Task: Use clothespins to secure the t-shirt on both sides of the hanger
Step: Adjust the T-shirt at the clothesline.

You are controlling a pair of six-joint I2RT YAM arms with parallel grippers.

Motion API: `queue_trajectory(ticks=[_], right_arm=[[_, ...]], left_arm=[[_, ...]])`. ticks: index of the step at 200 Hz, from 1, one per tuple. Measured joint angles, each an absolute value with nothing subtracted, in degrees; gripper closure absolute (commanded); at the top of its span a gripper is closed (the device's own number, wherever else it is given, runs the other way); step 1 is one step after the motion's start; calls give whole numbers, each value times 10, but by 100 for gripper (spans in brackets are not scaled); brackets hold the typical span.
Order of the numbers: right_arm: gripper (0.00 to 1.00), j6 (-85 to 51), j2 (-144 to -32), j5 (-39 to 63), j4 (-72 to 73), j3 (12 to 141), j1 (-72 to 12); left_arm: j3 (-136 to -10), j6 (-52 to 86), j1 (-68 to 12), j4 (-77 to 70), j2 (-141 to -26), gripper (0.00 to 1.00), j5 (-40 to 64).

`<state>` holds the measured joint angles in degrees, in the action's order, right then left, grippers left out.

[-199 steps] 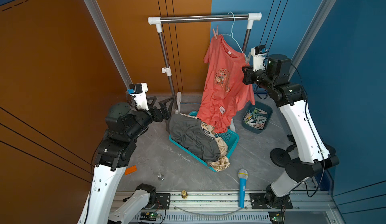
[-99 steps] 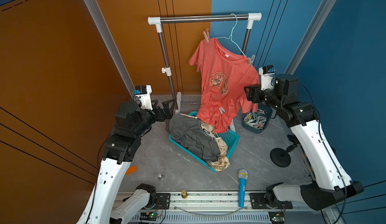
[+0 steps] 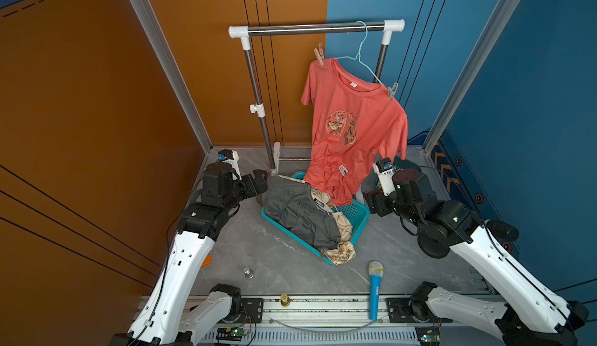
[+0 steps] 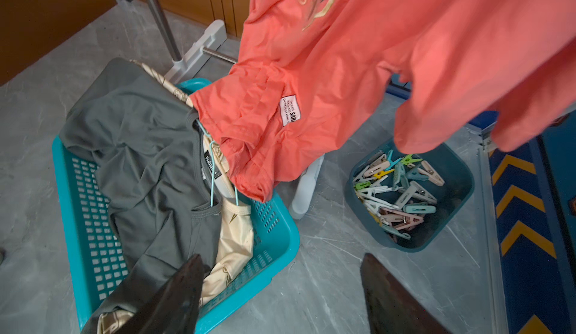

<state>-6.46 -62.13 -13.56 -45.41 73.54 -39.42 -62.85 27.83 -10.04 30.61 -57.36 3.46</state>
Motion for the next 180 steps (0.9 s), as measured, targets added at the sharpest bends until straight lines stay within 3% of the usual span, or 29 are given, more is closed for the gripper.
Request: queue_trajectory(ticks=[117,180], right_arm=[[24,-140,-871,16,-379,762,-340],[43,-170,-958,84,-338,779,-301]], left_arm=[[-516,328,-96,307,-630,2,50],[-514,331,-136,294,-705,2,49]])
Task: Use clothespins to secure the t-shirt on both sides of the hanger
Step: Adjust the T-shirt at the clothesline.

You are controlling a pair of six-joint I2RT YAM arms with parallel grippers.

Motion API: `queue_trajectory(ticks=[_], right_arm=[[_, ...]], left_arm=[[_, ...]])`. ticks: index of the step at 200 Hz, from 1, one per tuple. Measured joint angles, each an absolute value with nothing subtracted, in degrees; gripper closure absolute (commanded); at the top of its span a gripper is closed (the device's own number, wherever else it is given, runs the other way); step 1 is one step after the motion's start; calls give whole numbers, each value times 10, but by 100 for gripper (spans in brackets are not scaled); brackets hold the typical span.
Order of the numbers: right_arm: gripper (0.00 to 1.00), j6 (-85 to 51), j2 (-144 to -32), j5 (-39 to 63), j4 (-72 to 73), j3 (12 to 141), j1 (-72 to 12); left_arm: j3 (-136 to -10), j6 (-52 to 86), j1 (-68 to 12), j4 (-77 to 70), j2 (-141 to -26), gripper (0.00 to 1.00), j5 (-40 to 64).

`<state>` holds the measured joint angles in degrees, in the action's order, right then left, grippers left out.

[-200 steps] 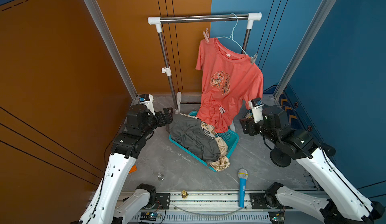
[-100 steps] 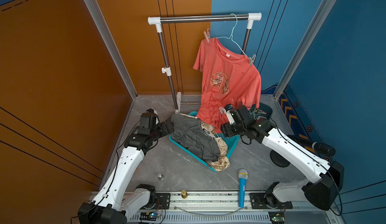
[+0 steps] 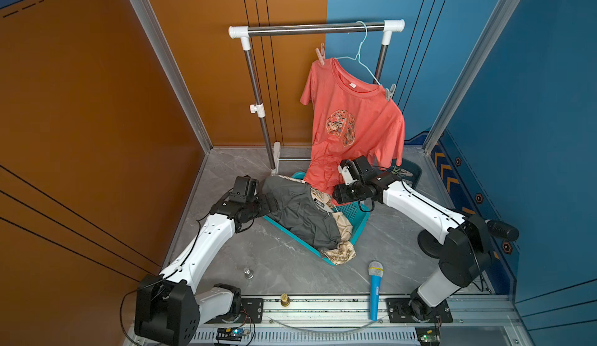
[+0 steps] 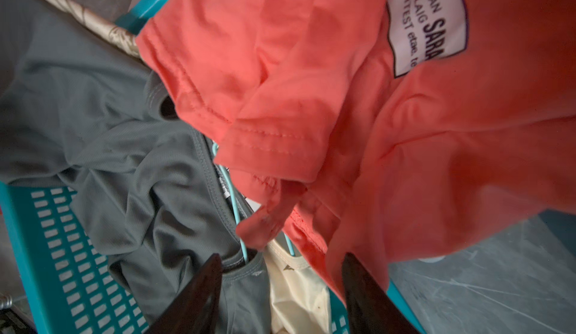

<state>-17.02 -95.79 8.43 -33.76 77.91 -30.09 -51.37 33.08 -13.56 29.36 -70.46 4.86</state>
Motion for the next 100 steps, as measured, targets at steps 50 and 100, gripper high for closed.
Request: queue_trajectory(ticks=[50,100], right_arm=[[57,-185,-996,110,-318,799,-275],[100,-194,-1008,124,-304,809,-265]], left_arm=[[-512,338,-145,268,-744,2,49],[-507,353,-147,235,-767,20,49]])
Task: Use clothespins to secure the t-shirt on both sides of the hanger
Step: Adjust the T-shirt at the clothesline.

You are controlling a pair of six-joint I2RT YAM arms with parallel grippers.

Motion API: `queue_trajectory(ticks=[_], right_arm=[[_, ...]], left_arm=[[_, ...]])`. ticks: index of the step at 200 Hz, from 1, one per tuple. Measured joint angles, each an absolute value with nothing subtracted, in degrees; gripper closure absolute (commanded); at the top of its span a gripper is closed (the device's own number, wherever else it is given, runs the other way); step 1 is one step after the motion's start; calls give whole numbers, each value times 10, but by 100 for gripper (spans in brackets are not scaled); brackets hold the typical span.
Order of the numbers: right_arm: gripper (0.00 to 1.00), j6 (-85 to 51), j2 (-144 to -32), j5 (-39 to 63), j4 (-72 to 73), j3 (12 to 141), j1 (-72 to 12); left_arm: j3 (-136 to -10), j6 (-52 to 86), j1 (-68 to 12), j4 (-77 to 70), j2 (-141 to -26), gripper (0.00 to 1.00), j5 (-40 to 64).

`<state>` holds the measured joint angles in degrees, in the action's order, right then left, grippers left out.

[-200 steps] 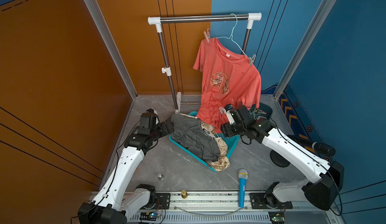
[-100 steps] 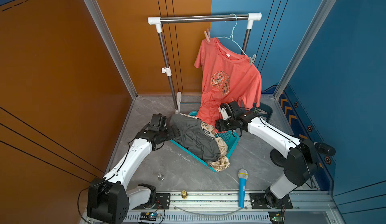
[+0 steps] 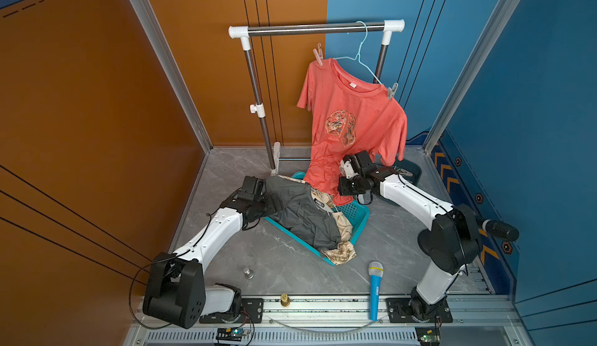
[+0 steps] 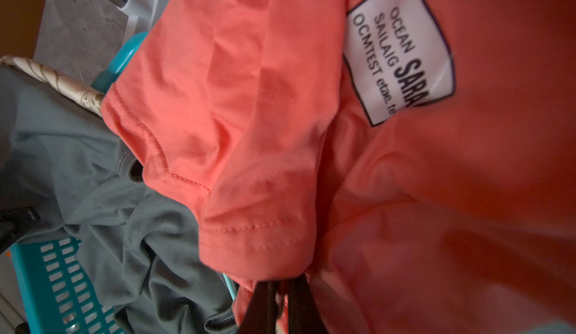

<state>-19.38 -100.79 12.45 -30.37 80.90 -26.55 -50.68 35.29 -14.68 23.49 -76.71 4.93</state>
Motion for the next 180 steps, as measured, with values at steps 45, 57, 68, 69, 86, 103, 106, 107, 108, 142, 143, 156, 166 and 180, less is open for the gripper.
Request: queue_trajectory(ticks=[45,57,68,69,86,103,106,107,108,142,143,156,166,180], right_arm=[[100,-189,-1009,120,-309,854,-258],[100,-185,-1009,119,-312,881,-256],[100,-182,-1009,118,-315,909,-254],[100,-182,-1009,118,-315,911,-253],[100,-178,-1008,118,-314,960,-249],[100,-178,-1009,118,-314,1012,-244],[100,-178,-1009,117,-313,1022,-243],[100,-178,-1009,117,-313,1025,-243],[100,-178,-1010,117,-313,1028,-243],[100,-176,-1019,99,-293,1117,-235],[100,-176,-1020,98,-292,1118,-235],[100,-174,-1032,87,-284,1140,-233],[100,-172,-1045,77,-278,1152,-232],[100,-169,-1066,69,-274,1163,-232]], left_arm=[[-507,361,-132,218,-804,47,56],[-507,360,-128,216,-811,55,58],[-507,358,-127,215,-815,59,61],[-507,358,-127,215,-815,59,62],[-507,358,-126,214,-816,64,65],[-507,352,-126,220,-815,66,67],[-507,352,-126,222,-815,66,67],[-507,352,-126,222,-815,66,67],[-507,352,-126,222,-815,66,67],[-505,349,-126,236,-797,70,66],[-505,349,-126,236,-796,70,66],[-499,347,-125,244,-777,72,62],[-493,345,-122,256,-758,72,59],[-484,343,-116,272,-731,73,54]])
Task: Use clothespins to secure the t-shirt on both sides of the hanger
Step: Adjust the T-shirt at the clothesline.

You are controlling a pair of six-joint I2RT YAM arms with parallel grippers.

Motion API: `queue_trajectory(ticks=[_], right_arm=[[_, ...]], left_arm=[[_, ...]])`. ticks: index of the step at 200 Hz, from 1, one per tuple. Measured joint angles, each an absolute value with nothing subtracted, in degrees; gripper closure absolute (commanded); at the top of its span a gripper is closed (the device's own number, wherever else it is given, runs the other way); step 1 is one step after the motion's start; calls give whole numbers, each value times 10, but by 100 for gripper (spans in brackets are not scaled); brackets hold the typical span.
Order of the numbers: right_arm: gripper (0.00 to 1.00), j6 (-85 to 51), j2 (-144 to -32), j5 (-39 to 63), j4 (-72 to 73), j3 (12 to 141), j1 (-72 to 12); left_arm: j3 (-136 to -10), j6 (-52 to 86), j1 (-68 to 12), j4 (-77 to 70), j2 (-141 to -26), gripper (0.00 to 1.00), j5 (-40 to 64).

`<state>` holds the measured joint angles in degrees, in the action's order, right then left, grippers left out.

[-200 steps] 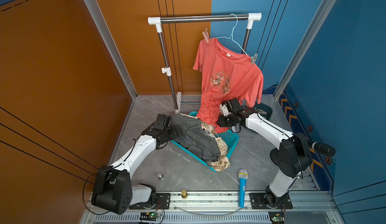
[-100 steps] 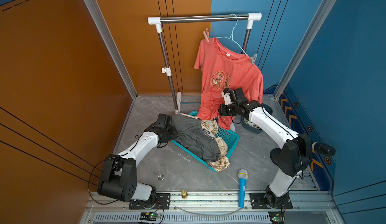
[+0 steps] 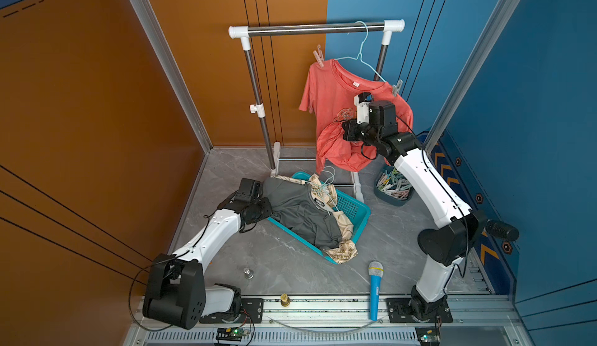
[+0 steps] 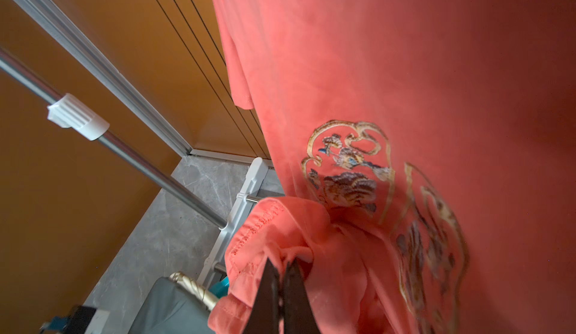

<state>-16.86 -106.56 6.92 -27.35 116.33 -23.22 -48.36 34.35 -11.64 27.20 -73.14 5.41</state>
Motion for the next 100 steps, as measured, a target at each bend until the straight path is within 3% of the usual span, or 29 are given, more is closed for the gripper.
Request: queue_trajectory(ticks=[52,100], right_arm=[[100,-168,-1154,58,-274,1188,-235],[100,-154,-1221,57,-278,1240,-266]], left_arm=[[-446,344,-89,311,-625,74,34],[-440,351,-82,326,-611,78,32]])
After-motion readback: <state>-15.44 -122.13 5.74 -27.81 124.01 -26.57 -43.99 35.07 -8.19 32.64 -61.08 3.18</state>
